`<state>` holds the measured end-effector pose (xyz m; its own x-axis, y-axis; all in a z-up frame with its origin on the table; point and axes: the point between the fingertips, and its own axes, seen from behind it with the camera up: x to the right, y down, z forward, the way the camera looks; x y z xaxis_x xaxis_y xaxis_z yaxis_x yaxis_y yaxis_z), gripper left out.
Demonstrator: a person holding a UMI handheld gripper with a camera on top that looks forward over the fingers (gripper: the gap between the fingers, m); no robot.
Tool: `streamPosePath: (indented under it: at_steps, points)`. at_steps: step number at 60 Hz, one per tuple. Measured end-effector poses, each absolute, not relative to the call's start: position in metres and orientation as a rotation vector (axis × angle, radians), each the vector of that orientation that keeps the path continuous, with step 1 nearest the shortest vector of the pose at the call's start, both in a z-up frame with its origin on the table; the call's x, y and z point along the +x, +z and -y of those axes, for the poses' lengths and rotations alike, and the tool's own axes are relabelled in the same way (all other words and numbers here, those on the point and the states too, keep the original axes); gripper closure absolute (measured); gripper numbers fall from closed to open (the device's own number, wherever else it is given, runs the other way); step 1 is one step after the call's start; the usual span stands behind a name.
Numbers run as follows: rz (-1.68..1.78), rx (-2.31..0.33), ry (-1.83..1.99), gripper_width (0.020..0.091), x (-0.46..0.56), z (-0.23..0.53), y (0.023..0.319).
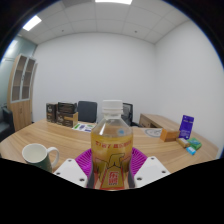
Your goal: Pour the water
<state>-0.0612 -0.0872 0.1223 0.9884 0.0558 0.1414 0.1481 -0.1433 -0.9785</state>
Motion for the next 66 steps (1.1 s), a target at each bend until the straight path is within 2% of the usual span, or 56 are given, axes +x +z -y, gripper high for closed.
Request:
streamPosePath:
  at_steps: [1,2,10,16,20,26,27,37,45,51,54,66]
  points:
    - [0.152,-1.742,-0.048,0.0636,-0.056,0.080,0.125]
    - [0.091,-1.734,-0.010,0.0635,-0.057,0.085,0.104]
    - [0.054,-1.727,-0.016,0.0633,-0.045,0.073,0.082]
    - [0.053,-1.741,0.022,0.0626,-0.049,0.071,0.079]
    - [0.074,-1.757,0.014,0.0624,-0.053,0.069,0.067]
    - [0.105,-1.763,0.000,0.0623,-0.056,0.071,0.070]
    - [0.107,-1.765,-0.001,0.0605,-0.056,0.070,0.069]
    - [0.096,-1.778,0.001,0.0582,-0.054,0.073,0.066]
    - [0.083,-1.799,0.007,0.0474,-0.054,0.073,0.062]
    - [0.083,-1.864,0.036,0.0242,-0.050,0.083,0.060]
    - [0.076,-1.848,0.051,0.0272,-0.050,0.091,0.069]
    - [0.125,-1.805,0.073,0.0269,-0.050,0.157,0.101]
